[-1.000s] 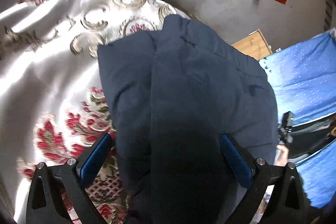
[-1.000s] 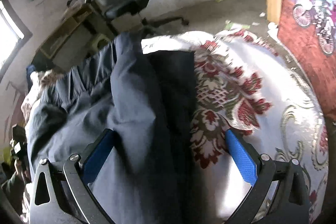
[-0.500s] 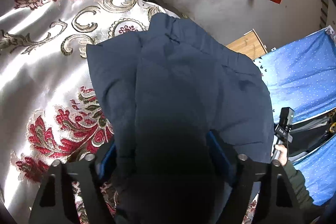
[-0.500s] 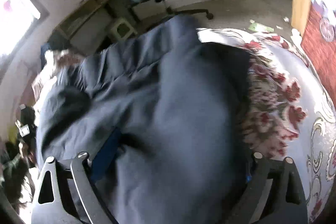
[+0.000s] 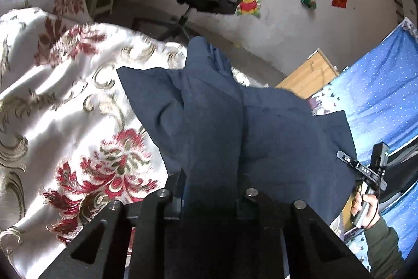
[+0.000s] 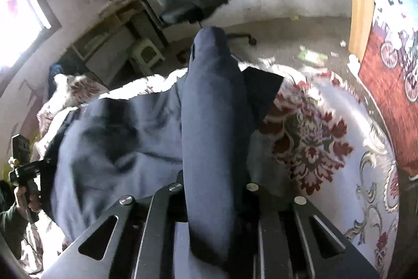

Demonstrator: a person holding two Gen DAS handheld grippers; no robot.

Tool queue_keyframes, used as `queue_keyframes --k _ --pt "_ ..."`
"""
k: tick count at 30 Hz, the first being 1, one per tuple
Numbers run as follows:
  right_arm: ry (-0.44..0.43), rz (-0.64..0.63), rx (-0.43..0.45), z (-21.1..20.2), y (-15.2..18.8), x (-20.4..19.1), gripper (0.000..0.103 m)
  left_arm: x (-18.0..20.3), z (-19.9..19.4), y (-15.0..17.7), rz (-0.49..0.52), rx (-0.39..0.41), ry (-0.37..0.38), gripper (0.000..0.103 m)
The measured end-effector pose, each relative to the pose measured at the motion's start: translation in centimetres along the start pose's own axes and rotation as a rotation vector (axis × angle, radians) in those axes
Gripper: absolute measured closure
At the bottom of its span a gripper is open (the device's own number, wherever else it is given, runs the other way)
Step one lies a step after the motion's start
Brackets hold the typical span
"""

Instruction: Fold large clothes

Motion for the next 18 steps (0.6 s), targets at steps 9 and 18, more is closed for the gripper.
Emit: queue_keyframes --k 9,18 --pt "-0.007 -0.104 0.164 -8.7 -2.8 -3.7 0.092 6.3 -1.5 -3.8 0.088 0.105 0.082 0.084" --pt "0.024 -0.159 0.281 -13.6 -5.0 -4.5 0.095 10.4 1.3 -4.0 0.177 0.11 0.113 0.084"
Point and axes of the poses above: each gripper's, at about its wrist camera, not at the fingertips, and z roughly the way its jaws point, x to its right, y to its underside, the point moved 2 cm from there along z, roughly the way its jaws point, and after that the axes turned 4 degrees about z, right-handed, at the moved point
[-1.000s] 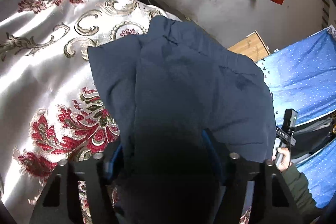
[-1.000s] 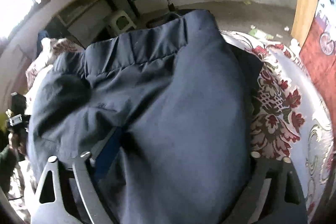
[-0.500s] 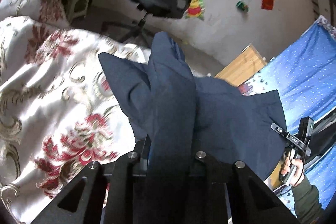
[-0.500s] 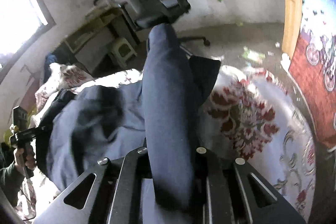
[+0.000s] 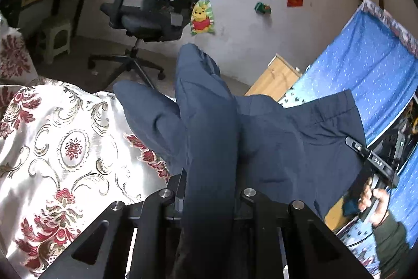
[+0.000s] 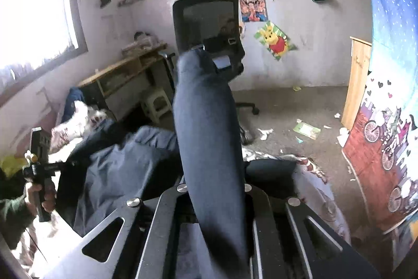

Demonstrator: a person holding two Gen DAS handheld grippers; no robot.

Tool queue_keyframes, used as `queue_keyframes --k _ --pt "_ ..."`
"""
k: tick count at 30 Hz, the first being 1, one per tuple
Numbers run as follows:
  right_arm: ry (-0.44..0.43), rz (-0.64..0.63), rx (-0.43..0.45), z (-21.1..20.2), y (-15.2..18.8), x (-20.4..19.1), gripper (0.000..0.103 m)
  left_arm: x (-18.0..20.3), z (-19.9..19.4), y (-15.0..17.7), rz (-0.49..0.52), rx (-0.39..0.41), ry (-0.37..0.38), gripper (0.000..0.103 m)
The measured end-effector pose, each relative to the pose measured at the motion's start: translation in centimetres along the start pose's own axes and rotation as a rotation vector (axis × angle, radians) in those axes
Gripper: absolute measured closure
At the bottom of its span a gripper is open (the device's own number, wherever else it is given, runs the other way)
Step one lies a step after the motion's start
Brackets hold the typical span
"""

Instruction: Fold large clothes

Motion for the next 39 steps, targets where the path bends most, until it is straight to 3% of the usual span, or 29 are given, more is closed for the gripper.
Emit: queue_keyframes --k 4,12,13,15,16,17,19,21,23,26,30,39 --pt "0.063 0.03 -0.098 2.9 2.6 2.1 0.095 -1.4 1.4 1.5 -0.041 -0.044 -0.036 0.084" --pt "0.196 0.093 -0.159 6.5 5.4 6.5 0.087 -4.0 2.6 3.8 -0.096 -0.106 -0.087 0.078" --pt "0.21 0.089 -0.169 6.9 5.6 6.8 0.079 -4.1 2.6 3.9 -0.102 -0.108 -0.095 0.077" --pt "0.247 0.072 -0.194 7.7 5.9 7.1 0.054 -4.4 2.8 4.1 -0.117 -0.114 -0.111 0.071" --pt "0.258 0.067 -0.201 7.9 6.0 7.0 0.036 -4.7 2.9 4.2 -0.123 -0.117 -0.115 0.07" --pt "0.268 0.062 -0.204 8.0 6.2 7.1 0.028 -4.8 2.9 4.3 -0.129 -0.121 -0.124 0.065" --pt "0.282 0.051 -0.217 8.2 6.6 7.1 0.028 -5.0 3.0 4.4 -0.14 -0.125 -0.141 0.059" --pt "0.296 0.055 -0.254 8.7 7.2 7.7 0.027 -5.4 2.9 4.6 -0.155 -0.133 -0.17 0.035" --pt "0.306 0.075 -0.264 8.6 7.7 8.3 0.027 -5.9 2.8 4.9 -0.181 -0.141 -0.224 0.023" --pt "0.326 0.114 -0.24 8.0 8.0 9.1 0.02 -6.1 2.1 5.5 -0.207 -0.124 -0.246 0.02" --pt "0.333 0.136 -0.194 6.8 8.1 9.3 0.019 -5.3 1.0 5.8 -0.186 -0.1 -0.326 0.012" --pt "0.277 0.161 -0.069 2.7 8.8 6.8 0.017 1.0 -3.2 5.9 -0.066 -0.009 -0.388 0.001"
Point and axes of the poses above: each gripper's, at about its wrist camera, not at the fingertips, and z roughly the way its jaws point, x to its right, y to its underside, the point moved 2 cm from there along z, roughly the way its jaws point, and after that the axes turned 4 degrees about z, right-handed, at the moved point
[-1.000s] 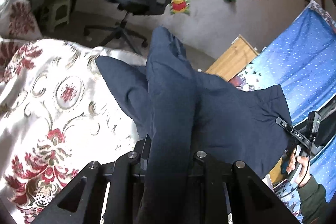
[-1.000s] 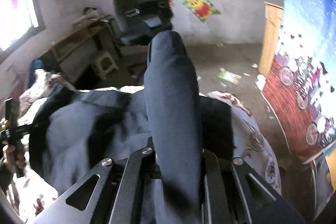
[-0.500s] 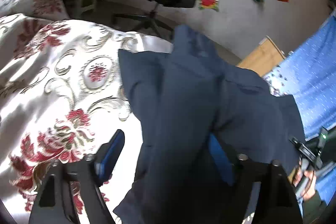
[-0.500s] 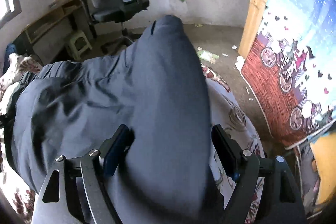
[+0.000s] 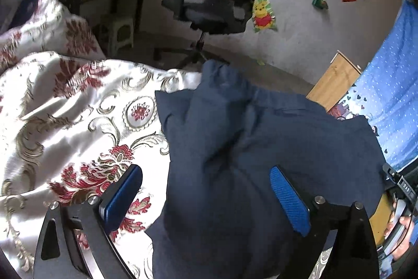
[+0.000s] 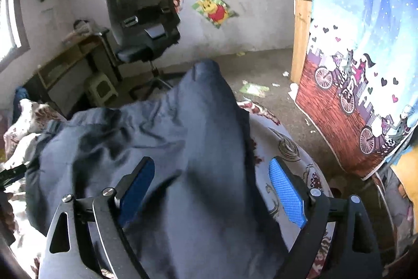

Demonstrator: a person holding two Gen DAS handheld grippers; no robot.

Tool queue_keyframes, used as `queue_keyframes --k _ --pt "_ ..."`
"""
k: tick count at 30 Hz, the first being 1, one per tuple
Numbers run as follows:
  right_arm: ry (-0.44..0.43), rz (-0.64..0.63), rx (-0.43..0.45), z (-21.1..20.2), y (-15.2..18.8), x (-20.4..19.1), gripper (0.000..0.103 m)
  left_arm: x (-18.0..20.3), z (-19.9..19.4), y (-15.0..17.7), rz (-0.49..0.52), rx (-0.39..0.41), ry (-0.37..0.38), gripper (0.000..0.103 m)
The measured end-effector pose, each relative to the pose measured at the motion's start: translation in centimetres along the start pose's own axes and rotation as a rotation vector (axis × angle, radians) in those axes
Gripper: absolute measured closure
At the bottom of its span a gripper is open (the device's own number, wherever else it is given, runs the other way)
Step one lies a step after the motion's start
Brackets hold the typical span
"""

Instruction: Fold large clothes

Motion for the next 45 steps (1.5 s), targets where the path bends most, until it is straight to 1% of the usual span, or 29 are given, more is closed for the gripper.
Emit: queue_keyframes --k 6,12,18,22,26,29,36,40,45 --pt "-0.041 -0.056 0.076 -3.9 0.8 -2.0 0.013 2.6 -3.5 0.4 0.041 0.066 -0.015 0.0" --pt "-0.092 -0.112 0.125 -7.7 1.6 -3.9 0.013 5.1 -7.0 1.0 0.072 0.129 -0.028 0.0" --pt "-0.143 -0.133 0.172 -11.6 2.7 -5.4 0.012 7.6 -10.5 2.0 0.122 0.183 -0.038 0.0" --pt "-0.165 -0.139 0.197 -13.8 3.5 -6.1 0.011 9.5 -13.0 3.4 0.175 0.232 -0.071 0.0" --pt "-0.19 -0.143 0.224 -16.4 4.6 -6.9 0.011 10.9 -15.0 4.7 0.187 0.275 -0.078 0.0" --pt "-0.204 -0.153 0.245 -18.5 5.4 -7.1 0.011 11.8 -16.7 6.2 0.185 0.309 -0.061 0.0" --pt "-0.232 -0.171 0.269 -23.0 8.0 -7.4 0.01 13.5 -19.6 9.5 0.193 0.357 -0.029 0.0" --pt "-0.238 -0.157 0.274 -25.6 9.7 -7.2 0.01 14.0 -21.0 11.3 0.208 0.373 -0.024 0.0" --pt "-0.241 -0.153 0.287 -27.9 11.5 -6.9 0.01 14.5 -22.9 12.9 0.231 0.392 -0.037 0.0"
Point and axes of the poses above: each gripper's, at about its wrist camera, not at the fingertips, and z roughly the way its jaws point, x to its right, y to its underside, the point moved 2 cm from there along z, roughly the way its jaws point, and after that the axes turned 4 degrees about z, right-handed, at the moved point
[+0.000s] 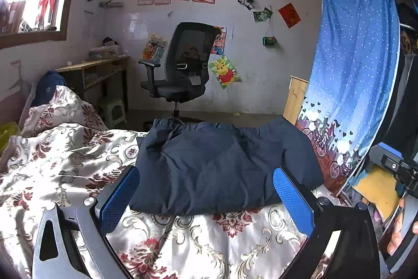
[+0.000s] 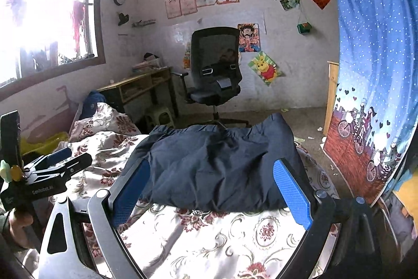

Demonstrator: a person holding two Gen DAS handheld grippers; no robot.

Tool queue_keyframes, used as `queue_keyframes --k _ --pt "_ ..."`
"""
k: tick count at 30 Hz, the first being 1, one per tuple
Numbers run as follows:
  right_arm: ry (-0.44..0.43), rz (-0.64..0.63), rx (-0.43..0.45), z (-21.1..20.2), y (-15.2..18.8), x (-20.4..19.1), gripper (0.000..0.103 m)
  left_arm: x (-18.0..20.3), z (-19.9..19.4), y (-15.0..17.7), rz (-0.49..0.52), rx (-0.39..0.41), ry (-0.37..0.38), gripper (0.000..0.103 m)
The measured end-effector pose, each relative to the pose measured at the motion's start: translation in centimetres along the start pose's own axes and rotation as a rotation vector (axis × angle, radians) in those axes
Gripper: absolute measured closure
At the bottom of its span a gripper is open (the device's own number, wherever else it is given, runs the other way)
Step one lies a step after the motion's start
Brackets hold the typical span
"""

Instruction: Fold large clothes

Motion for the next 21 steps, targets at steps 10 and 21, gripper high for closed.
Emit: queue_keyframes --k 10,21 --pt "0.011 -0.009 0.02 -3.2 2.6 -0.9 0.008 0.9 -3.4 2.5 0.07 0.009 -0.02 0.0" --pt "0.043 -0.016 0.007 -2.5 7.8 -0.9 0.008 1.8 -2.5 7.0 0.144 -0.035 -0.053 0.0"
Point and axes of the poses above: each gripper's, at about its wrist camera, not at the fingertips, and z roughly the way its jaws point, x to its right, y to its underside, the point moved 2 cm from there along z, roughly the way its jaws point, and after that the axes turned 4 degrees about z, right-handed, at the moved point
